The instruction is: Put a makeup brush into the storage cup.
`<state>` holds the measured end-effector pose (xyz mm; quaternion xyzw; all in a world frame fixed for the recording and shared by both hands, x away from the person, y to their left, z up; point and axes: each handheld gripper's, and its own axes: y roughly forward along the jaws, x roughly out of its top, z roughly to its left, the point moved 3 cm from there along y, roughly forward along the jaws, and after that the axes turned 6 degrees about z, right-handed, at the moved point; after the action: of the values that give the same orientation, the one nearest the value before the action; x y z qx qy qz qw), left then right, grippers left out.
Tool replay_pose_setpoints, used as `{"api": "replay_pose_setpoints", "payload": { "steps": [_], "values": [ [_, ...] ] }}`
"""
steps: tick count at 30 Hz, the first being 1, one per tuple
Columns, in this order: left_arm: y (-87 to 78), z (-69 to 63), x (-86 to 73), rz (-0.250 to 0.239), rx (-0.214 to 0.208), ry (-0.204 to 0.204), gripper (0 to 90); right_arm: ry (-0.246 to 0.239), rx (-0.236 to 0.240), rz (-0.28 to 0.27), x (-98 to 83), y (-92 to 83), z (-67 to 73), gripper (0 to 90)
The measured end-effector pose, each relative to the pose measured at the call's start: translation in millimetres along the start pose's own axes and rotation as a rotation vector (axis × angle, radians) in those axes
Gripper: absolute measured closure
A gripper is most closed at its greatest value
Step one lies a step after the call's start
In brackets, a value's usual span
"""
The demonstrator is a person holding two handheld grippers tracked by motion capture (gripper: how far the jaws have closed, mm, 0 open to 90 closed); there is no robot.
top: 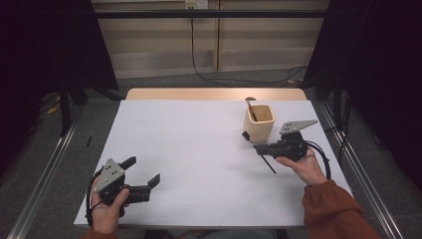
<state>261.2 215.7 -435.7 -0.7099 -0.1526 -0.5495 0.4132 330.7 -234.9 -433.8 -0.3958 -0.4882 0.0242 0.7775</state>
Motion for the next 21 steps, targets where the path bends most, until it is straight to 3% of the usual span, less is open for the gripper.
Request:
{"api": "replay_pose_setpoints", "payload": {
  "steps": [4,14,21],
  "values": [
    [0.1,0.2,0.1,-0.001,0.001,0.0,1.8,0.008,0.004,-0.069,-0.7,-6.1,0.8,85.5],
    [0.6,0.2,-0.1,0.0,-0.003,0.0,1.8,0.026,0.004,-0.167,-2.6,-15.6,2.9,85.5],
    [-0.6,-0.9,0.6,-0.012,-0.004,-0.002,2.1,0.01,0.003,-0.236,-0.2,-22.6,10.9,85.5]
  ]
}}
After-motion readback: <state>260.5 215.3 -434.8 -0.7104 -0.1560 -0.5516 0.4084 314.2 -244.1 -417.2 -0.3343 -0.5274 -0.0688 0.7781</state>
